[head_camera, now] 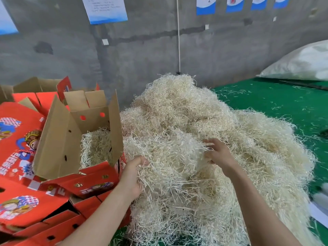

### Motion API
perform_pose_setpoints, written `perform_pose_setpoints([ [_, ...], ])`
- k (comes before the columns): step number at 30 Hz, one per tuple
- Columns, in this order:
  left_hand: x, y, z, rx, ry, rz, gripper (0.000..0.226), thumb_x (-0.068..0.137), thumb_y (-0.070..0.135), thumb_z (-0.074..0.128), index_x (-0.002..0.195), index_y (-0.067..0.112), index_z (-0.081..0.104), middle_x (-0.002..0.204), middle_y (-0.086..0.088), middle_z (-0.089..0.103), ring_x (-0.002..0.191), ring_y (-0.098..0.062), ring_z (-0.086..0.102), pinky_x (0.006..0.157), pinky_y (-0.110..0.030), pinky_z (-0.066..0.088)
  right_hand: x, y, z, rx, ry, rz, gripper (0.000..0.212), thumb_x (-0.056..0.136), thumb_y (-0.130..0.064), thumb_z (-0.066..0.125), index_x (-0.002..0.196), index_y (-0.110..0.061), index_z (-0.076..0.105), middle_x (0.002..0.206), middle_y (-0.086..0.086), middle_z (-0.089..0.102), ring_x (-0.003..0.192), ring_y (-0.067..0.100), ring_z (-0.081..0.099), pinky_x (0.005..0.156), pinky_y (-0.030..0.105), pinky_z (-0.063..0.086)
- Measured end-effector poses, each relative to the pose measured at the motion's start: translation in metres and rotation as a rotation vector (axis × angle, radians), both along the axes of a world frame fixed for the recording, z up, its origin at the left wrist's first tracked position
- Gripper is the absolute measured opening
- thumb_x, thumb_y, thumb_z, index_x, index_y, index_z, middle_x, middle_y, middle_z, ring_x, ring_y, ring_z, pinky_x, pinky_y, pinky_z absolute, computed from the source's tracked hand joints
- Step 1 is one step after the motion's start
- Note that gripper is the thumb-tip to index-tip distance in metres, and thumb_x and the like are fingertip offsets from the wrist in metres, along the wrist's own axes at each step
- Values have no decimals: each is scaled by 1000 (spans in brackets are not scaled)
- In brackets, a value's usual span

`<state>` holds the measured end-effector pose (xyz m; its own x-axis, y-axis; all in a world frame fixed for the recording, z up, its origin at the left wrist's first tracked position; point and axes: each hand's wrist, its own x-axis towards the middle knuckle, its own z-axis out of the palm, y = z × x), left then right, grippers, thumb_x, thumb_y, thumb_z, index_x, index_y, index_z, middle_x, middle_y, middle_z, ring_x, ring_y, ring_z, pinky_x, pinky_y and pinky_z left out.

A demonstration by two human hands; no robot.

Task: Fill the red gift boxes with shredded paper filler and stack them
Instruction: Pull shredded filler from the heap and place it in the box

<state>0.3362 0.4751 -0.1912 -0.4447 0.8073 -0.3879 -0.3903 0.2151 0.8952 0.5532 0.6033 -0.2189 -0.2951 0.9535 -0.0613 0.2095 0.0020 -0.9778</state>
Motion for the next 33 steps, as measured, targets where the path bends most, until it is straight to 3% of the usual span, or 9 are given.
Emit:
perform_pose_setpoints([
  [2, 3, -1, 7, 40, 51, -45, 12, 63, 7, 55, 61, 19, 54, 107, 2, 50, 109, -21, 42, 101, -45, 34, 3, -5, 14, 128, 33, 202, 82, 79, 4, 60, 140, -40, 26, 144, -13, 26, 124, 11, 35, 100, 39, 33],
  [5, 11, 0, 15, 59, 113, -115, 12, 51, 14, 61, 57, 21, 54, 117, 0, 51, 126, -17, 30, 112, -48, 14, -14, -13, 29, 430, -59, 353, 93, 77, -4, 66, 138, -54, 15, 147, -27, 10, 134, 0, 14, 105, 32, 14],
  [10, 11, 3, 39, 128, 99, -204, 15, 54, 18, 65, 42, 27, 62, 146, -10, 36, 135, -40, 28, 105, -65, 20, -52, -11, 0, 485, -255, 220, 48, 88, -11, 55, 132, -24, 42, 98, -7, 62, 67, 3, 62, 56, 13, 47],
  [14, -1, 6, 57, 259, 117, -131, 50, 27, 29, 70, 77, 29, 68, 149, -12, 34, 137, -38, 26, 108, -64, 18, -34, 7, -48, 418, -583, 73, 43, 88, -30, 59, 128, -20, 46, 89, -5, 63, 82, 14, 64, 90, 38, 49],
  [17, 5, 4, 67, 313, 60, -123, 24, 27, 29, 68, 51, 33, 67, 152, -12, 25, 139, -39, 20, 107, -66, 17, -22, 16, -76, 402, -719, 34, 44, 88, -35, 59, 127, -24, 45, 99, -4, 66, 93, 16, 63, 107, 45, 32],
  [21, -6, 15, 72, 309, 115, 10, 81, 33, 25, 69, 111, 11, 54, 149, -11, 32, 137, -38, 27, 105, -66, 22, -5, 16, -94, 332, -880, 34, 58, 85, -32, 63, 136, -23, 37, 116, -1, 62, 108, 20, 58, 104, 45, 38],
  [27, 4, 14, 75, 252, 158, -55, 26, 63, 19, 65, 87, 29, 64, 140, -2, 42, 132, -27, 34, 108, -58, 20, -13, 10, -3, 397, -593, 249, 56, 77, -9, 65, 128, -22, 46, 129, -12, 46, 108, 9, 49, 101, 35, 41],
  [30, 6, 10, 78, 262, 174, -52, 22, 55, 19, 67, 77, 26, 68, 130, 2, 46, 134, -27, 31, 109, -54, 21, 3, -3, 48, 413, -343, 410, 65, 77, -15, 70, 128, -41, 39, 124, -28, 37, 106, -3, 50, 95, 28, 45],
  [33, 8, 6, 84, 262, 161, -95, 16, 37, 29, 69, 52, 24, 69, 138, -3, 45, 136, -32, 29, 110, -58, 18, -15, -22, 55, 273, -182, 561, 73, 81, -14, 66, 139, -39, 29, 127, -22, 39, 95, 13, 63, 74, 27, 55],
])
